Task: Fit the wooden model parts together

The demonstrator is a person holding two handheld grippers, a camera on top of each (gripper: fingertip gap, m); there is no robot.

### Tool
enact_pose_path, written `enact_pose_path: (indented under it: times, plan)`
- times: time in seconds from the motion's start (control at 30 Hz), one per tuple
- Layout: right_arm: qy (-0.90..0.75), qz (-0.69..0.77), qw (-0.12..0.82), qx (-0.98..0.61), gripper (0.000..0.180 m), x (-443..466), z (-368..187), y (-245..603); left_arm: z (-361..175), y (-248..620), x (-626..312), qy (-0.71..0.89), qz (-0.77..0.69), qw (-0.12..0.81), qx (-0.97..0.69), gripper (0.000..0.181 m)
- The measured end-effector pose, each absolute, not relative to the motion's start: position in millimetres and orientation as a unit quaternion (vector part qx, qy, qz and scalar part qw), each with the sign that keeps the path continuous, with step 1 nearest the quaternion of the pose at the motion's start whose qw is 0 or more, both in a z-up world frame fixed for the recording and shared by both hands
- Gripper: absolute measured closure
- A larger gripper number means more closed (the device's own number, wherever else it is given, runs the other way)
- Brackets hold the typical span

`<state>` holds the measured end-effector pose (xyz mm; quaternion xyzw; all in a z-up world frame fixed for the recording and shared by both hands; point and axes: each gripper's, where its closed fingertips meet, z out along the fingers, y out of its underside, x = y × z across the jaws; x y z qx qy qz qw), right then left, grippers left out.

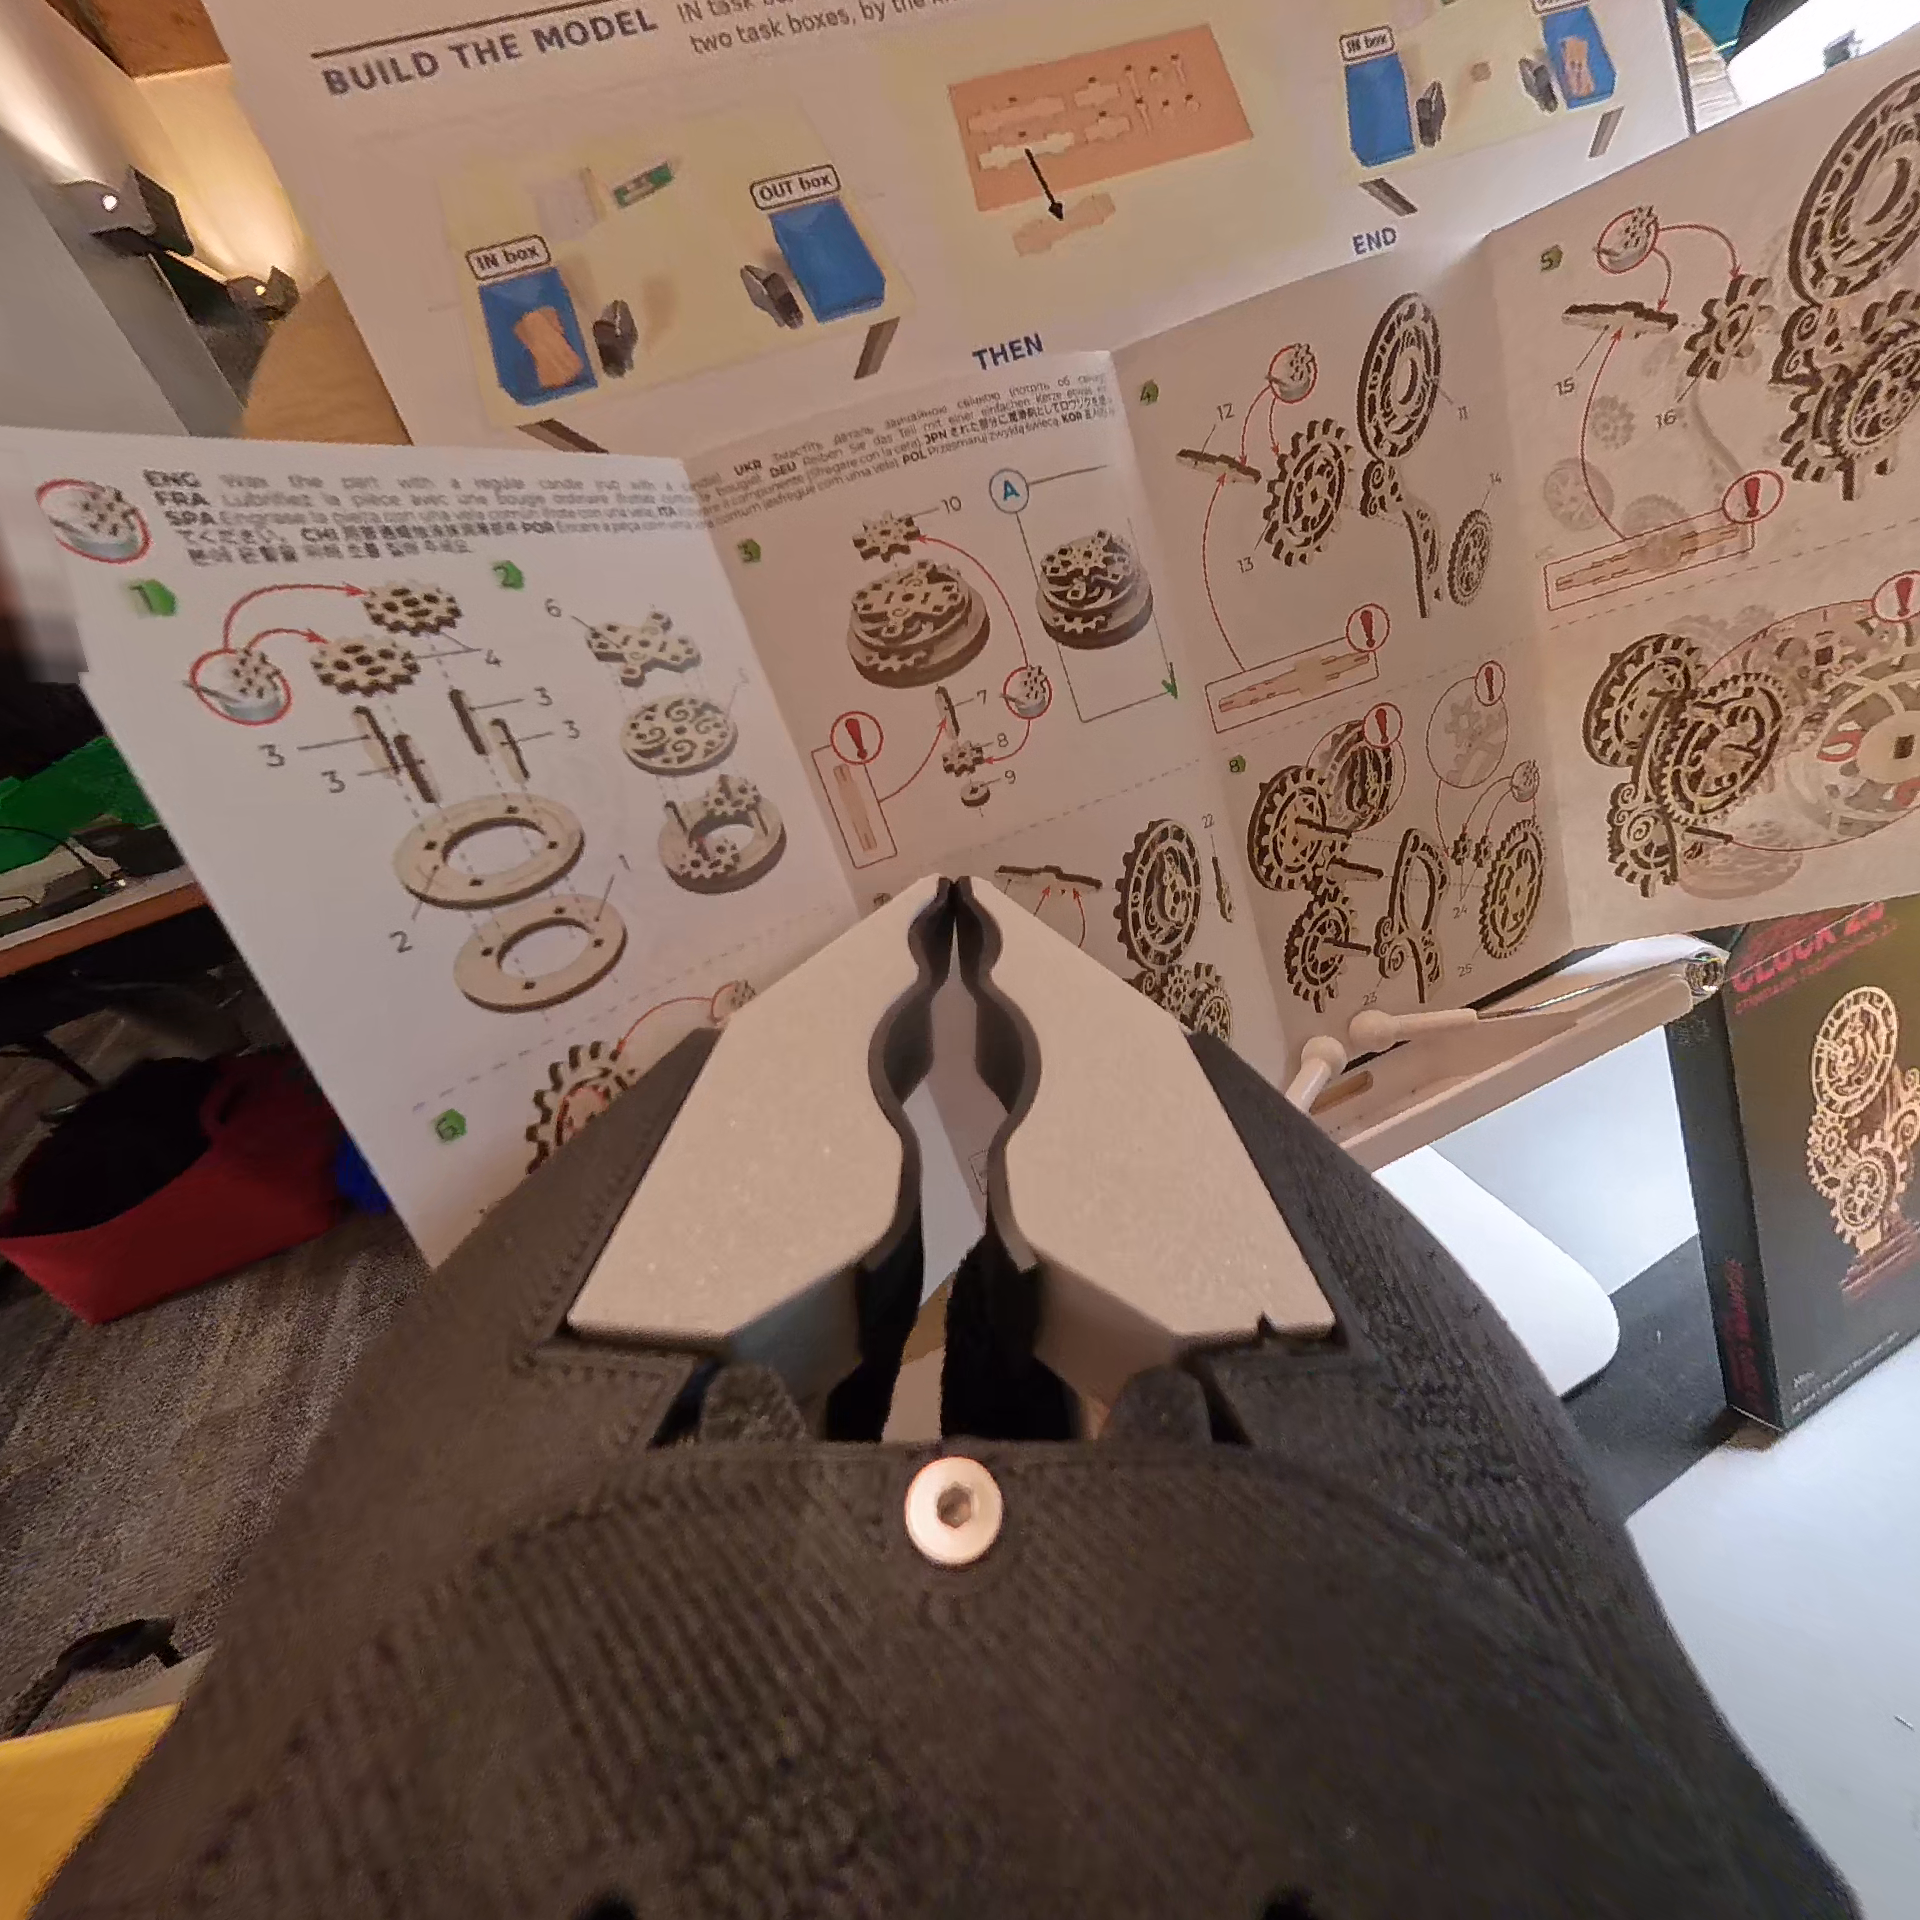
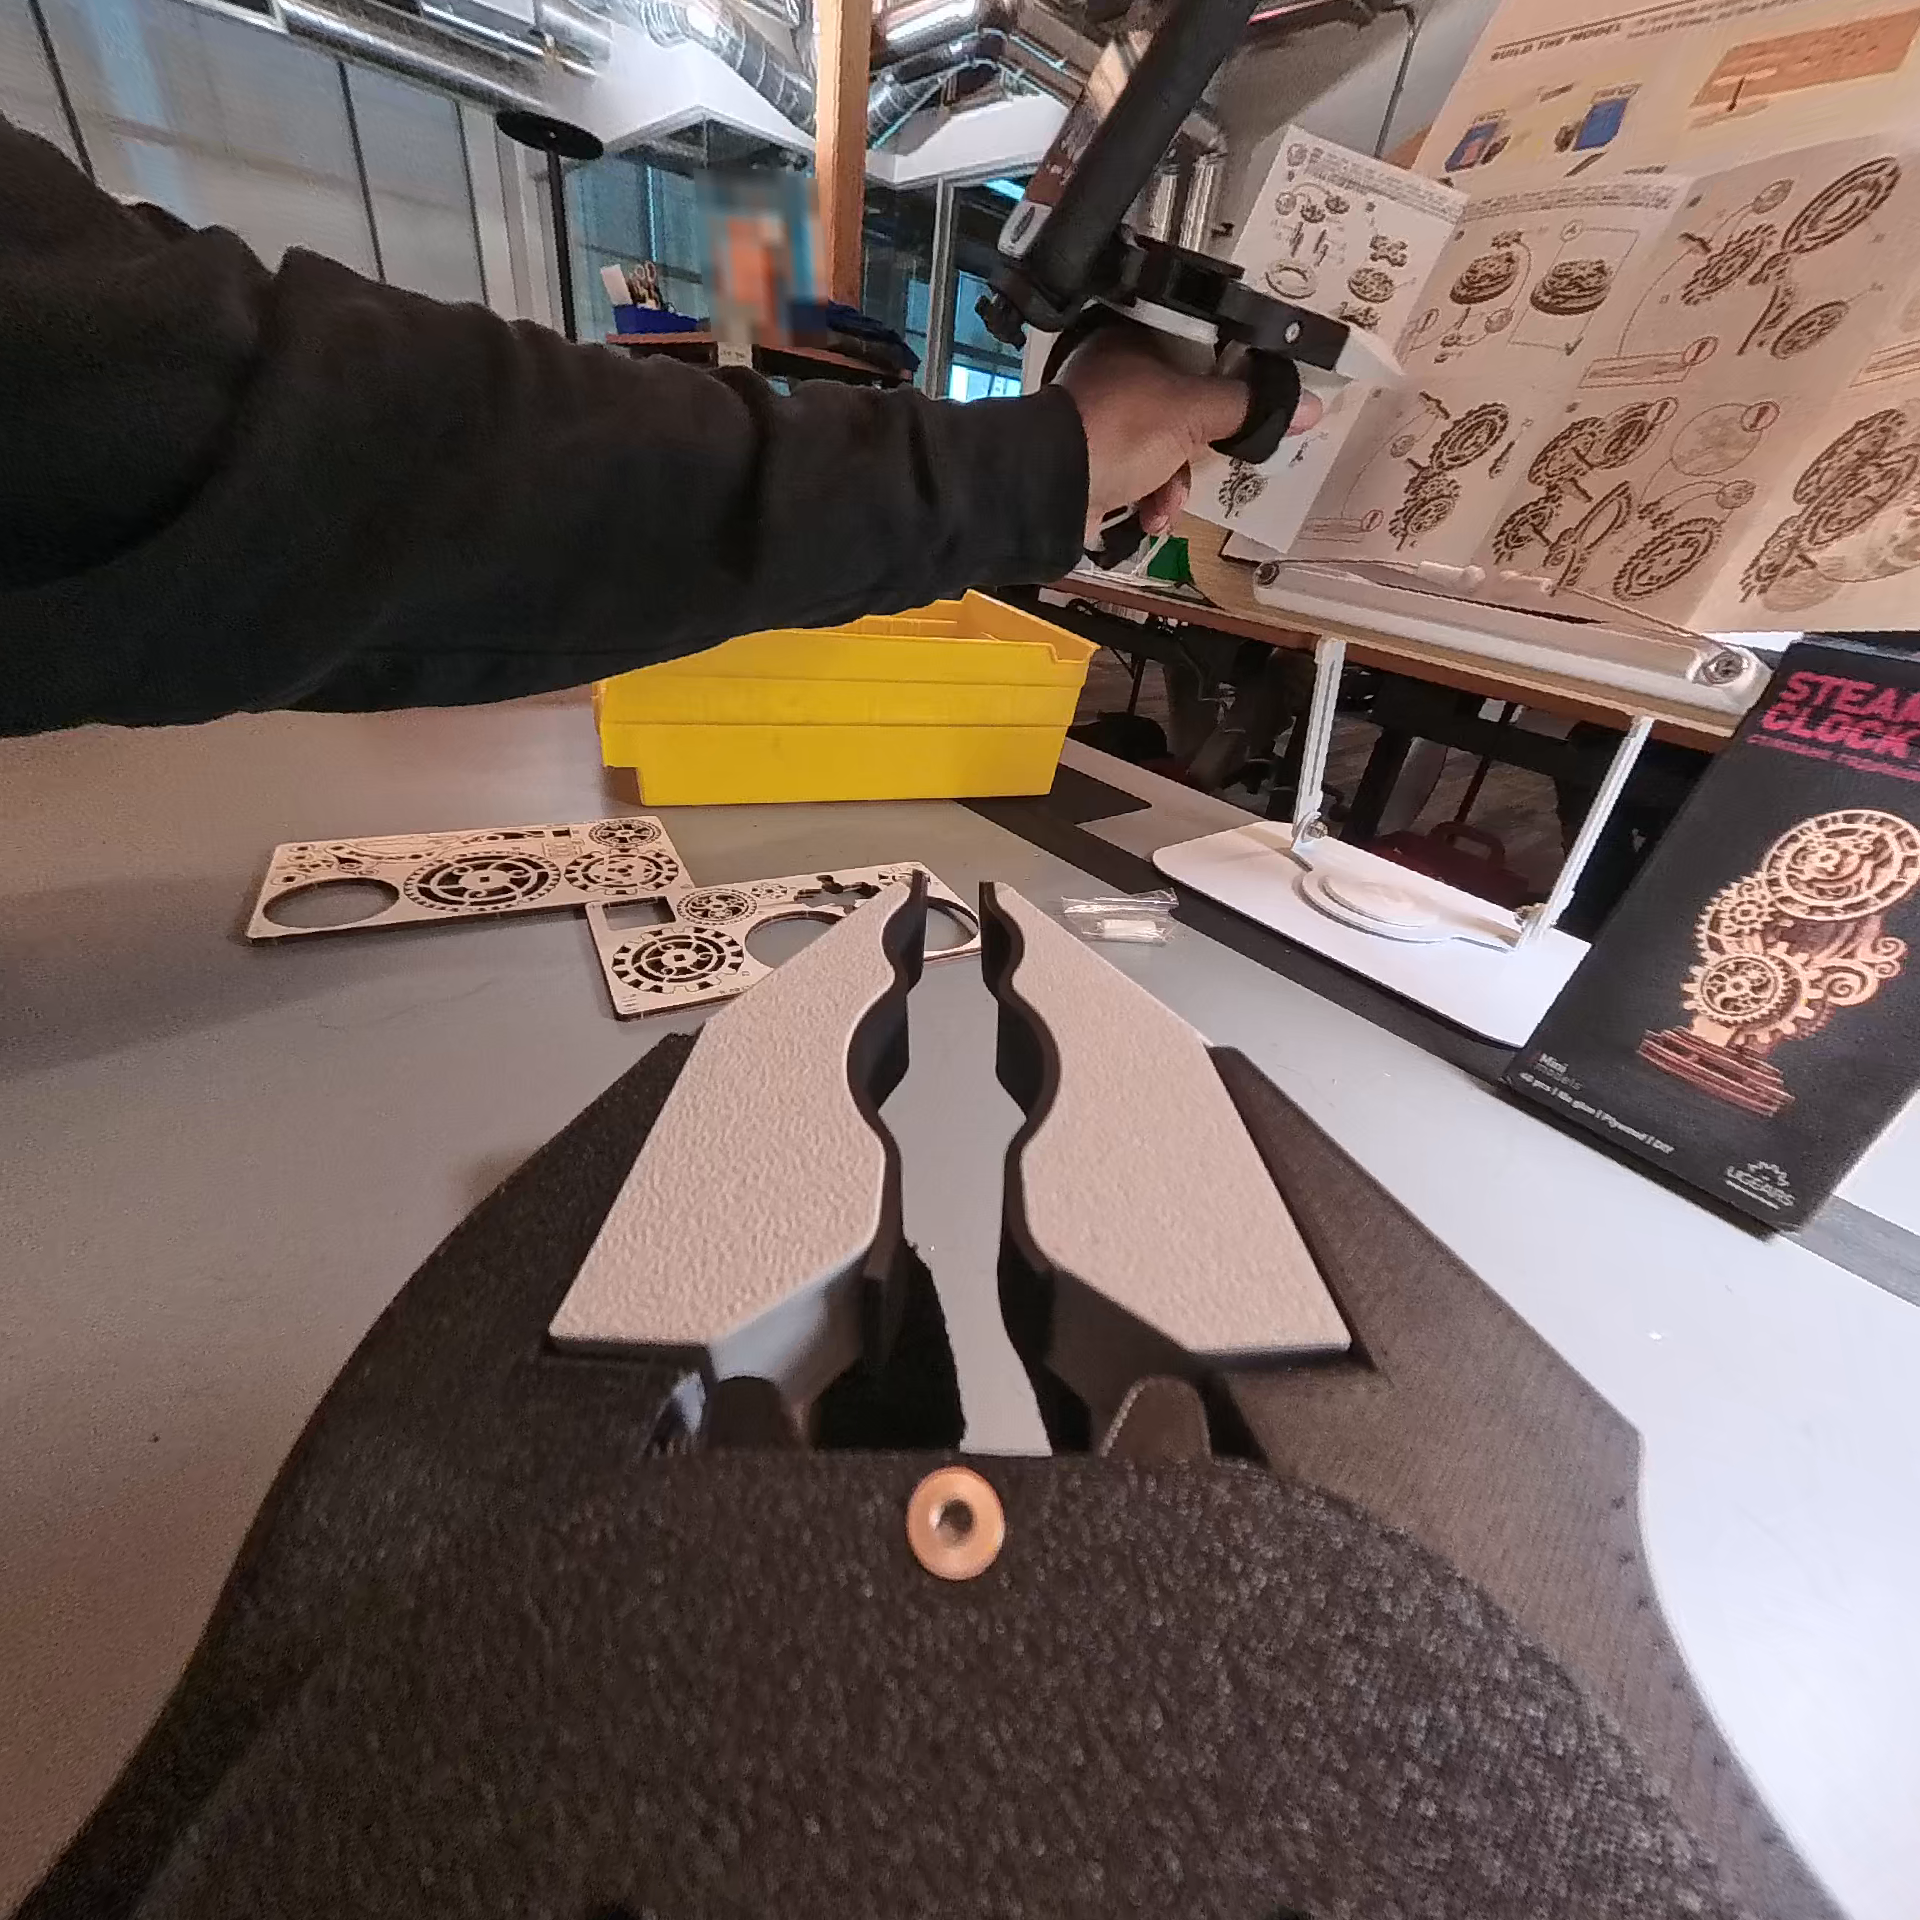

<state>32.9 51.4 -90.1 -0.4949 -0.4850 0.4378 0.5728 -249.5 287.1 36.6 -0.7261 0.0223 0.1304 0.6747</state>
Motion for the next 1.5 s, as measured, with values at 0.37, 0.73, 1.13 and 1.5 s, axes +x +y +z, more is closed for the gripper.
enact_pose_path:
  times: [0.37, 0.73, 1.13, 1.5]
  plan:
    - [-0.483, 0.439, 0.576, -0.492, 0.172, 35.6, -87.3, 50.9, 28.1, 182.4, -247.5, 0.077, 0.087, 0.663, -0.739, 0.177]
    - [-0.5, 0.422, 0.569, -0.498, 0.172, 30.3, -100.2, 47.0, -68.3, -33.5, -282.5, 0.062, -0.027, 0.478, -0.876, 0.145]
    - [-0.504, 0.393, 0.569, -0.518, 0.172, 29.6, -114.0, 53.4, -195.5, -164.9, -185.6, -0.035, -0.061, 0.351, -0.934, 0.075]
    - [-0.51, 0.384, 0.572, -0.515, 0.172, 30.6, -114.9, 49.3, -215.9, -156.8, -170.0, -0.042, 0.006, 0.33, -0.943, 0.084]
